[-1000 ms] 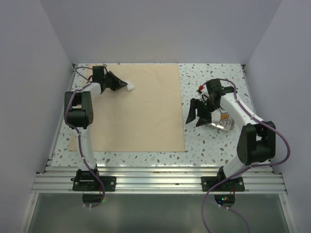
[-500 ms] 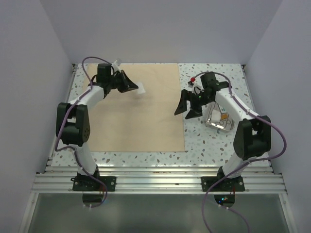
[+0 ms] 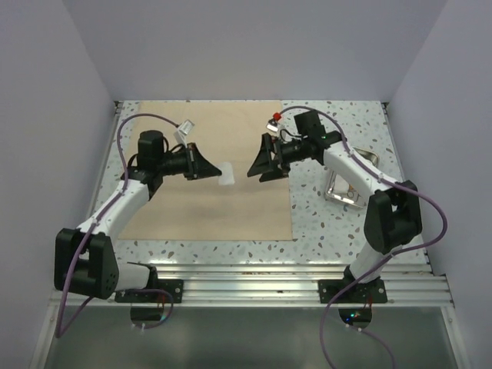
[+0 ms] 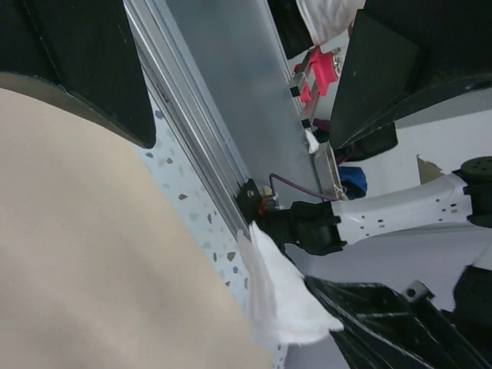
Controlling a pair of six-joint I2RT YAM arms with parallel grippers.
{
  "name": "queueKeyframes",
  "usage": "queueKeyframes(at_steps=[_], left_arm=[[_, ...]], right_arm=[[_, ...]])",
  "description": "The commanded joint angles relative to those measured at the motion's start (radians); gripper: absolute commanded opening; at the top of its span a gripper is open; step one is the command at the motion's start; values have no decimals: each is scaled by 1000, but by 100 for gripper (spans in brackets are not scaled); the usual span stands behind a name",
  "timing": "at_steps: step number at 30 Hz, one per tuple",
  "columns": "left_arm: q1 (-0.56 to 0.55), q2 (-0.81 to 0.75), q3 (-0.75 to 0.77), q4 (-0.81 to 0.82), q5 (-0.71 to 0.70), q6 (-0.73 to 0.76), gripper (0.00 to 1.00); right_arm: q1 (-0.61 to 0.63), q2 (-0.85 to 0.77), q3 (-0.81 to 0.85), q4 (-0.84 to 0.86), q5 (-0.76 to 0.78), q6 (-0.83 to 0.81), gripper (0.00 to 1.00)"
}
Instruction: Prepare the surgical pack
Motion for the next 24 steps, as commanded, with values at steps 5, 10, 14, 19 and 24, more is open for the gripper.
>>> queueKeyframes(at_steps=[5, 10, 14, 19, 24], left_arm=[[-24, -132, -102, 147, 124, -78, 0], [-40, -160, -143, 225, 141, -145, 0], [-41, -172, -151, 239, 153, -160, 0], [-44, -180, -175, 300, 172, -206, 0], [-44, -172, -191, 350, 184, -242, 0]], right_arm=[[107, -54, -42, 332, -64, 194, 95], [147, -28, -57, 427, -61, 246, 89], [170, -11, -68, 493, -66, 268, 82], [176, -13, -134, 643, -110, 362, 73], [179, -11, -165, 718, -133, 397, 60]])
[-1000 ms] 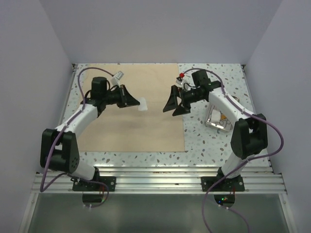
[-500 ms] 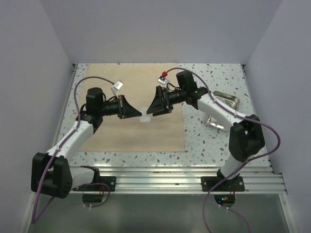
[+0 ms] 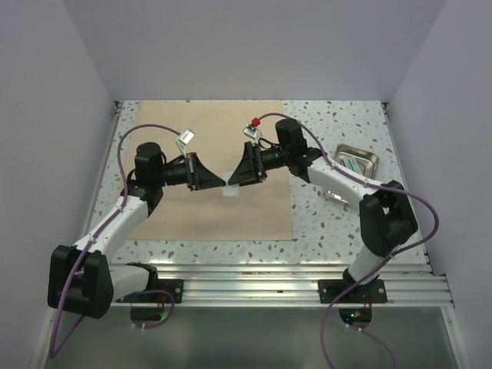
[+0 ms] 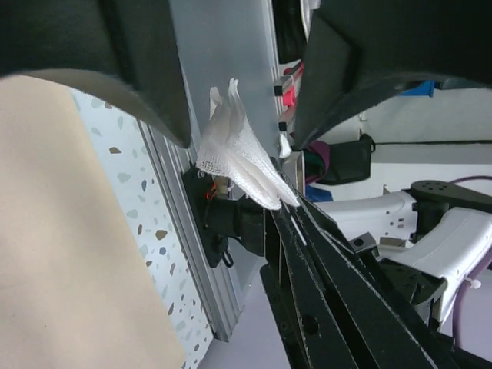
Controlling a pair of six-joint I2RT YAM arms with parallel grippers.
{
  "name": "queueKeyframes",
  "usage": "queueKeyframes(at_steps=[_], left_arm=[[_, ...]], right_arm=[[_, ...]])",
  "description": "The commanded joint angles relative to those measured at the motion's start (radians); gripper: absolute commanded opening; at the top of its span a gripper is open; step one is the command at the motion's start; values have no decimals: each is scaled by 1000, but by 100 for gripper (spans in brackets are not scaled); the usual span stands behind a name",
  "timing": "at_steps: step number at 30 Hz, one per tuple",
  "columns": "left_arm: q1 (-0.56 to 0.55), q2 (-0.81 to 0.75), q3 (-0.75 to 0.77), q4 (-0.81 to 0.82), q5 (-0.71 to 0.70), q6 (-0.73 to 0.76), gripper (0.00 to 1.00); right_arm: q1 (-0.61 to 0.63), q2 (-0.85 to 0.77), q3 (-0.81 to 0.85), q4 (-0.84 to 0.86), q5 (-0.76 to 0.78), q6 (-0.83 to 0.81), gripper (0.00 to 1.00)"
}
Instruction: Prepare the surgical pack
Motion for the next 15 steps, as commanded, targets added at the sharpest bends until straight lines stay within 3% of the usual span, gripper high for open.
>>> queueKeyframes(at_steps=[1, 2, 3, 5, 6, 7, 8, 9, 12, 15], left_arm=[[-7, -11, -8, 99, 33, -40, 0], [-7, -7, -8, 102, 34, -40, 0], [-7, -3, -6, 104, 36, -42, 0], [-7, 9, -2, 113, 40, -46, 0], [-7, 15, 3, 113, 42, -46, 0], [-7, 30, 9, 110, 45, -46, 0], [-6, 38, 14, 101, 46, -36, 6], [-4, 53, 20, 83, 31, -22, 24], [16, 73, 76, -90, -60, 101, 47], [36, 113, 181, -366, -242, 280, 50]], right_arm=[[3, -4, -11, 120, -47, 53, 56], [3, -5, -14, 122, -47, 54, 49], [1, -5, -14, 122, -49, 54, 32], [3, -4, -20, 119, -50, 53, 16], [1, -2, -22, 116, -50, 53, 2], [1, -2, -22, 108, -47, 48, 0], [1, 1, -19, 70, -37, 39, 0], [-3, 5, -10, 27, -23, -7, 0], [-32, 13, 39, -183, 49, -125, 0], [-110, 8, 82, -390, 158, -228, 0]])
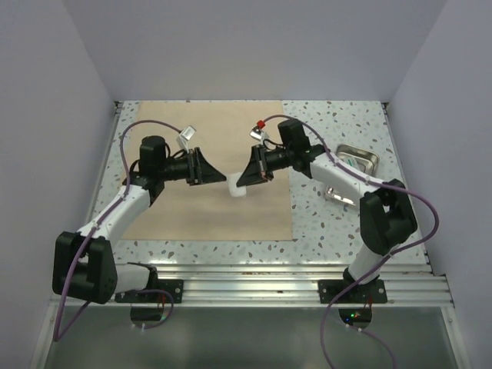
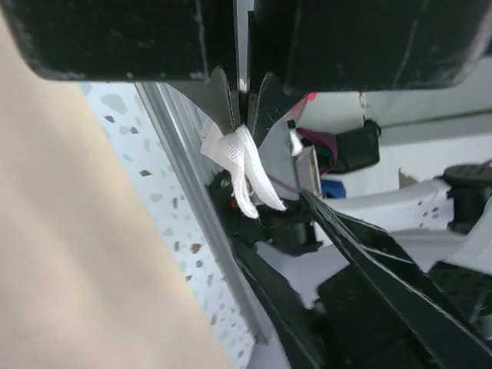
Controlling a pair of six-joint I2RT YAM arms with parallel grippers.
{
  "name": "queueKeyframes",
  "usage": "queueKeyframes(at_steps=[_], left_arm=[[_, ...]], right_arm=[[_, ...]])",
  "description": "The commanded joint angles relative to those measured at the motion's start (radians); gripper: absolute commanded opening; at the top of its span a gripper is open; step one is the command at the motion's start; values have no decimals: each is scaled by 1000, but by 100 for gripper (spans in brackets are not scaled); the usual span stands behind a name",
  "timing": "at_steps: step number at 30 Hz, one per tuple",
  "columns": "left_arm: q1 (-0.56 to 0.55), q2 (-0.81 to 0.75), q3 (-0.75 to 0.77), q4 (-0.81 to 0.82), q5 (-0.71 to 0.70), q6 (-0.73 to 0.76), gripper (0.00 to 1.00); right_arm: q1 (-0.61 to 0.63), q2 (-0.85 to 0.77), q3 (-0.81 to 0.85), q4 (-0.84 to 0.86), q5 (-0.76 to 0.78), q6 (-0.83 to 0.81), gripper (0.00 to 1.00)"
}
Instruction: Prepare the surgical pack
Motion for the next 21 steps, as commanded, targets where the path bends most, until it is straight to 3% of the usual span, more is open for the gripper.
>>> queueKeyframes(at_steps=[1, 3, 5, 11, 14, 21], left_arm=[[24, 41, 172, -358, -234, 273, 50], [26, 92, 244, -506, -380, 341, 50], [36, 135, 265, -551, -452, 392, 49], [82, 178, 214, -493, -380, 345, 47], [82, 193, 187, -439, -342, 339, 47], [108, 252, 199, -445, -306, 394, 45]], right_arm=[[-108, -6, 67, -294, 137, -157, 0], [-210, -1, 72, -360, 214, -195, 0], [-324, 7, 77, -466, 269, -230, 0], [-654, -4, 20, -597, 440, -304, 0], [-751, -1, 2, -595, 450, -349, 0], [-826, 137, 80, -643, 421, -470, 0]])
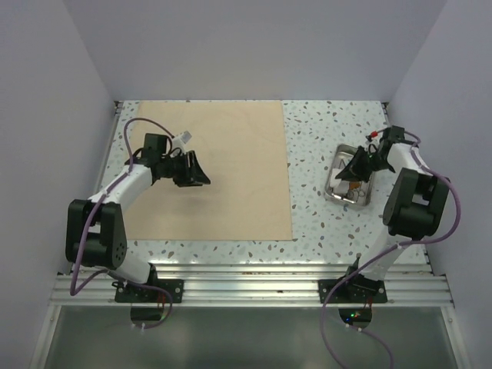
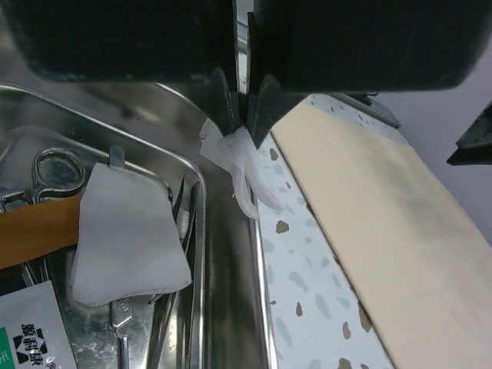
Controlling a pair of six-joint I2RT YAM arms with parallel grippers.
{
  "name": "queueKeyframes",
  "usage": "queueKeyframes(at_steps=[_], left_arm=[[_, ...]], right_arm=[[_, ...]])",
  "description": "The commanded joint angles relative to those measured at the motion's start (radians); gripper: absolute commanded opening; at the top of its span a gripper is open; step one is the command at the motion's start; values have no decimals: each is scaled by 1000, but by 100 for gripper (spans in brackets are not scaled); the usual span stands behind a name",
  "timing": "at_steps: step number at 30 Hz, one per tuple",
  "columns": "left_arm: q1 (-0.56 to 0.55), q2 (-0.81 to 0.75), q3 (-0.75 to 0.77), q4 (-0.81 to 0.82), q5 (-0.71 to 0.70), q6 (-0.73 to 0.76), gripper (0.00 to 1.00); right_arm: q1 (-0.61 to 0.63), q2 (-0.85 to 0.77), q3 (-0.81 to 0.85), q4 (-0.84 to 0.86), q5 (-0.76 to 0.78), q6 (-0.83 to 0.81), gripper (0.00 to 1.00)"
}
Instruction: Prepare the surgical pack
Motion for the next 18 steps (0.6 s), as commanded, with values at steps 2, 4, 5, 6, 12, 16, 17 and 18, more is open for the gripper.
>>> queueKeyframes(at_steps=[2, 4, 5, 6, 12, 16, 17, 18], left_arm=[[29, 21, 15, 9, 43, 64, 45], [32, 36, 15, 12, 60, 60, 45], [33, 39, 14, 16, 64, 57, 45], [33, 47, 14, 24, 75, 55, 45], [41, 65, 9, 30, 81, 52, 44], [46, 73, 15, 29, 86, 50, 44], [47, 75, 14, 27, 86, 52, 44], [47, 75, 12, 24, 86, 52, 44]], right_arm=[[-24, 87, 72, -73, -48, -105, 0], [-25, 143, 115, -100, -83, -125, 0], [-25, 154, 128, -104, -77, -127, 0], [-27, 160, 145, -105, -51, -127, 0], [-35, 205, 139, -88, -55, -121, 0], [-36, 236, 149, -111, -11, -131, 0], [-36, 239, 151, -114, 15, -133, 0], [-36, 237, 155, -117, 30, -130, 4]])
